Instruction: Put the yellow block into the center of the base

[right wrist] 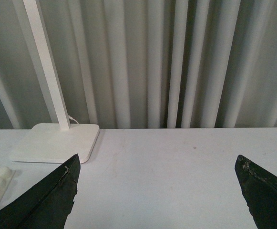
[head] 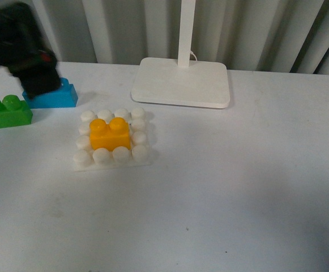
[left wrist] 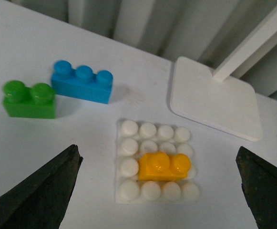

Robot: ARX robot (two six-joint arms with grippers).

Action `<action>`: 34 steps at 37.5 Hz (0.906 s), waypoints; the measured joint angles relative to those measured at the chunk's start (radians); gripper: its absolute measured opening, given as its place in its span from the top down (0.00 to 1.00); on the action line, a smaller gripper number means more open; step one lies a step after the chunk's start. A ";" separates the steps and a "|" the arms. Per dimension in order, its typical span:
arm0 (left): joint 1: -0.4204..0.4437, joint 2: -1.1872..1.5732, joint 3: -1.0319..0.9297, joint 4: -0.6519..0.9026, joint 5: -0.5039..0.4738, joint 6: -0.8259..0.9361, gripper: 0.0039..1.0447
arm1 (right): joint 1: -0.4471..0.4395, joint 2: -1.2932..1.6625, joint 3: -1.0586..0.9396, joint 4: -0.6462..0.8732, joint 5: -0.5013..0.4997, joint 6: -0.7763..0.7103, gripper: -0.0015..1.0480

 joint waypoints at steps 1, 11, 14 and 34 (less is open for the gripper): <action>0.017 -0.040 -0.021 0.005 0.005 0.022 0.07 | 0.000 0.000 0.000 0.000 0.000 0.000 0.09; 0.317 -0.642 -0.285 -0.037 0.242 0.341 0.46 | 0.000 0.000 0.000 0.000 0.000 0.000 0.09; 0.329 -0.776 -0.322 -0.103 0.251 0.365 0.56 | 0.000 0.000 0.000 0.000 0.000 0.000 0.09; 0.333 -1.049 -0.374 -0.258 0.264 0.405 0.96 | 0.000 0.000 0.000 0.000 0.000 0.000 0.09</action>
